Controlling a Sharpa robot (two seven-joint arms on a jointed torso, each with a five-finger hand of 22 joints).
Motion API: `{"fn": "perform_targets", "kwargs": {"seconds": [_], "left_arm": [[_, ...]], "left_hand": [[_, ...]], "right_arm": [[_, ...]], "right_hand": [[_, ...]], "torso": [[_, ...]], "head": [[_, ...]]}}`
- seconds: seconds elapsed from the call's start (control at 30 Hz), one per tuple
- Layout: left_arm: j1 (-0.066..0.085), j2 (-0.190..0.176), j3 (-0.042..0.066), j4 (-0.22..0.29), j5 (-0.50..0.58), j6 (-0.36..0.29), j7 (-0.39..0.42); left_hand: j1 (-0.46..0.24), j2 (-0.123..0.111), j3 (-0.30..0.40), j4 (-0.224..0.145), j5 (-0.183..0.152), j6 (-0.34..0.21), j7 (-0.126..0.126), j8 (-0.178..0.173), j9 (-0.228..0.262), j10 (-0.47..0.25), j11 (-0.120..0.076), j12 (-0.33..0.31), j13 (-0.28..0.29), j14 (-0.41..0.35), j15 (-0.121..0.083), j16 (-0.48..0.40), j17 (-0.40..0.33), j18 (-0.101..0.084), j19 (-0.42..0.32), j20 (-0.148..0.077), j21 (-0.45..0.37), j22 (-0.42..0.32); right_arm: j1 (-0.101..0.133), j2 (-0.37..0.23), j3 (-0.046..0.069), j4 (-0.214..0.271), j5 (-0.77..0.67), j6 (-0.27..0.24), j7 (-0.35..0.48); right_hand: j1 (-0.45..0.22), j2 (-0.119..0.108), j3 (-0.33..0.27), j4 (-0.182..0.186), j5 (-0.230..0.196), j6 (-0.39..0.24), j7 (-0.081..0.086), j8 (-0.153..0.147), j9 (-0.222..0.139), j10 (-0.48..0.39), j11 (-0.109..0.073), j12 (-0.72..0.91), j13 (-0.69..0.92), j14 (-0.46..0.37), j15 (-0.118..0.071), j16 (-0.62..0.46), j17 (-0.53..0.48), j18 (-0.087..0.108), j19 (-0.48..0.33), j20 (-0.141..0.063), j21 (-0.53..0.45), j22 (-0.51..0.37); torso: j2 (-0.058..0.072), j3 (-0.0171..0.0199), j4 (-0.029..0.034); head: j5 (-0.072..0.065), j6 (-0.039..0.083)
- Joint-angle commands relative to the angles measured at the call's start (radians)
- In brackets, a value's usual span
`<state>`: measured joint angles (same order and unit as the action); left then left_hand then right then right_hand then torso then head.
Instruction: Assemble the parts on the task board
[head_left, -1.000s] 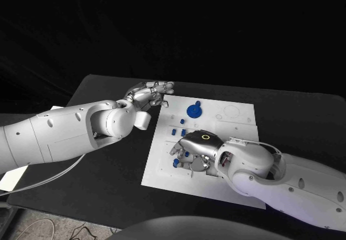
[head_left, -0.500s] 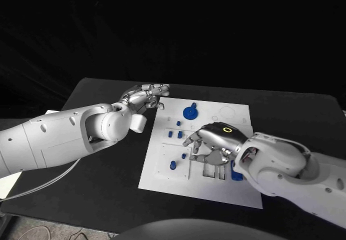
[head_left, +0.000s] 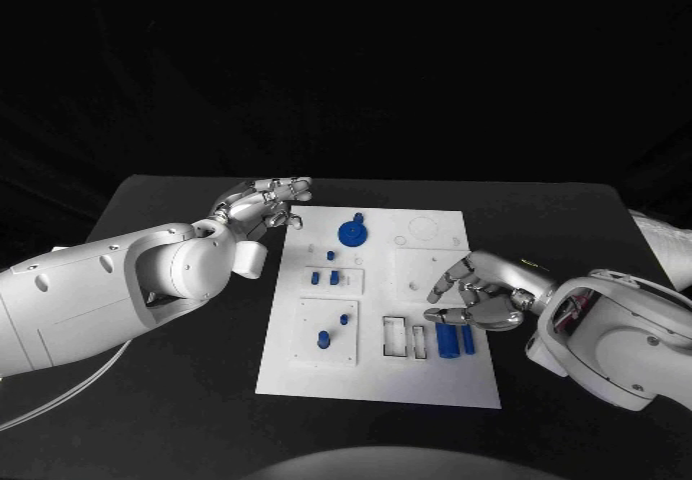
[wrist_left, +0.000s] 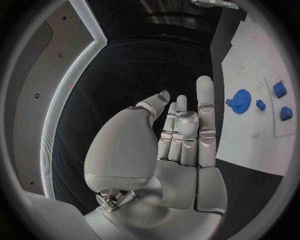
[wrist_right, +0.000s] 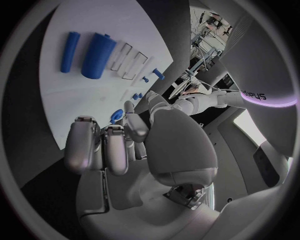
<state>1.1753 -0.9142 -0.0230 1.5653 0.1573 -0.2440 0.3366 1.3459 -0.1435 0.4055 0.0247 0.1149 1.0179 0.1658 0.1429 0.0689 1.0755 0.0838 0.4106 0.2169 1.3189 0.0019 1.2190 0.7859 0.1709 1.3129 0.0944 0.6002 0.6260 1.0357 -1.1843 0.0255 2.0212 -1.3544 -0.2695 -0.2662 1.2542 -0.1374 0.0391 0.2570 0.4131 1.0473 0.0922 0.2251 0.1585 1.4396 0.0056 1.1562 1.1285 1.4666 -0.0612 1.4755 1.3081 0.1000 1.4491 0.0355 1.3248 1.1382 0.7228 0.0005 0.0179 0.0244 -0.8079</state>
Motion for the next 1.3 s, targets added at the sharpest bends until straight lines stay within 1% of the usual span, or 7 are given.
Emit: {"fn": "perform_targets", "kwargs": {"seconds": [0.03, 0.13, 0.23, 0.53, 0.67, 0.97, 1.3], "left_arm": [[0.0, -0.001, 0.0, 0.002, -0.005, 0.012, 0.005], [0.0, 0.0, -0.001, 0.001, -0.005, 0.013, 0.004], [0.0, 0.002, -0.002, -0.001, -0.005, 0.014, 0.004], [0.0, 0.002, -0.003, -0.001, -0.005, 0.017, 0.004], [0.0, 0.001, -0.004, -0.002, -0.005, 0.018, 0.003], [0.0, -0.001, -0.004, -0.002, -0.005, 0.02, 0.002], [0.0, -0.005, -0.004, -0.001, -0.005, 0.021, -0.001]], "left_hand": [[0.002, -0.002, -0.001, -0.004, 0.005, -0.006, 0.002, 0.006, -0.001, -0.006, 0.002, 0.006, 0.002, -0.008, -0.001, -0.006, -0.001, 0.01, -0.003, 0.003, -0.007, -0.001], [0.002, -0.002, -0.001, -0.004, 0.005, -0.006, 0.002, 0.006, -0.001, -0.006, 0.002, 0.006, 0.002, -0.008, -0.001, -0.006, -0.001, 0.01, -0.003, 0.003, -0.007, -0.001], [0.002, -0.002, -0.001, -0.004, 0.005, -0.006, 0.002, 0.006, -0.001, -0.006, 0.002, 0.006, 0.002, -0.008, -0.001, -0.006, -0.001, 0.01, -0.003, 0.003, -0.007, -0.001], [0.002, -0.002, -0.001, -0.004, 0.005, -0.006, 0.002, 0.006, -0.001, -0.006, 0.002, 0.006, 0.002, -0.008, -0.001, -0.006, -0.001, 0.01, -0.003, 0.003, -0.007, -0.001], [0.002, -0.002, -0.001, -0.004, 0.005, -0.006, 0.002, 0.006, -0.001, -0.006, 0.002, 0.006, 0.002, -0.008, -0.001, -0.006, -0.001, 0.01, -0.003, 0.003, -0.007, -0.001], [0.002, -0.002, -0.001, -0.004, 0.005, -0.006, 0.002, 0.006, -0.001, -0.006, 0.002, 0.006, 0.002, -0.008, -0.001, -0.006, -0.001, 0.01, -0.003, 0.003, -0.007, -0.001], [0.002, -0.002, -0.001, -0.004, 0.005, -0.006, 0.002, 0.006, -0.001, -0.006, 0.002, 0.006, 0.002, -0.008, -0.001, -0.006, -0.001, 0.01, -0.003, 0.003, -0.007, -0.001]], "right_arm": [[-0.009, -0.024, -0.005, 0.014, -0.016, -0.019, -0.102], [-0.017, -0.04, -0.009, 0.025, -0.075, -0.006, -0.149], [-0.024, -0.045, -0.011, 0.029, -0.125, 0.009, -0.189], [-0.048, -0.022, -0.013, 0.015, -0.197, 0.021, -0.226], [-0.055, -0.003, -0.013, 0.004, -0.218, 0.023, -0.231], [-0.066, 0.034, -0.013, -0.021, -0.244, 0.041, -0.243], [-0.079, 0.051, -0.013, -0.032, -0.265, 0.085, -0.26]], "right_hand": [[0.003, 0.02, -0.024, 0.01, 0.037, -0.011, -0.001, 0.017, 0.017, 0.004, 0.0, 0.093, 0.13, 0.079, -0.004, 0.01, 0.119, -0.02, 0.008, -0.003, 0.01, 0.013], [-0.01, 0.02, -0.055, 0.026, 0.027, -0.02, -0.003, 0.032, 0.034, 0.002, 0.001, 0.113, 0.157, 0.08, -0.006, 0.017, 0.129, -0.021, 0.01, -0.002, 0.015, 0.021], [-0.031, 0.025, -0.083, 0.032, -0.013, -0.025, -0.005, 0.044, 0.047, -0.001, 0.0, 0.117, 0.166, 0.08, -0.006, 0.019, 0.132, -0.022, 0.011, -0.003, 0.017, 0.025], [-0.054, 0.039, -0.112, 0.034, -0.033, -0.035, -0.005, 0.057, 0.062, -0.007, 0.0, 0.11, 0.169, 0.08, -0.006, 0.021, 0.135, -0.022, 0.009, -0.003, 0.016, 0.024], [-0.055, 0.04, -0.114, 0.034, -0.033, -0.036, -0.005, 0.058, 0.063, -0.006, 0.0, 0.112, 0.172, 0.081, -0.006, 0.022, 0.136, -0.022, 0.01, -0.003, 0.018, 0.026], [-0.056, 0.045, -0.119, 0.034, -0.036, -0.039, -0.005, 0.061, 0.066, -0.004, 0.0, 0.118, 0.179, 0.081, -0.006, 0.024, 0.141, -0.023, 0.011, -0.003, 0.02, 0.031], [-0.061, 0.052, -0.138, 0.034, -0.061, -0.045, -0.006, 0.073, 0.079, -0.006, 0.0, 0.116, 0.183, 0.081, -0.006, 0.025, 0.141, -0.023, 0.01, -0.002, 0.02, 0.032]], "torso": [[-0.006, -0.0012, -0.0161], [-0.007, 0.0001, -0.0217], [-0.008, -0.0011, -0.0237], [-0.006, -0.0014, -0.021], [-0.007, -0.0037, -0.0216], [-0.008, -0.0041, -0.024], [-0.009, -0.005, -0.0211]], "head": [[-0.022, 0.002], [-0.028, 0.002], [-0.031, 0.003], [-0.039, 0.004], [-0.037, 0.002], [-0.033, 0.001], [-0.033, -0.005]]}}
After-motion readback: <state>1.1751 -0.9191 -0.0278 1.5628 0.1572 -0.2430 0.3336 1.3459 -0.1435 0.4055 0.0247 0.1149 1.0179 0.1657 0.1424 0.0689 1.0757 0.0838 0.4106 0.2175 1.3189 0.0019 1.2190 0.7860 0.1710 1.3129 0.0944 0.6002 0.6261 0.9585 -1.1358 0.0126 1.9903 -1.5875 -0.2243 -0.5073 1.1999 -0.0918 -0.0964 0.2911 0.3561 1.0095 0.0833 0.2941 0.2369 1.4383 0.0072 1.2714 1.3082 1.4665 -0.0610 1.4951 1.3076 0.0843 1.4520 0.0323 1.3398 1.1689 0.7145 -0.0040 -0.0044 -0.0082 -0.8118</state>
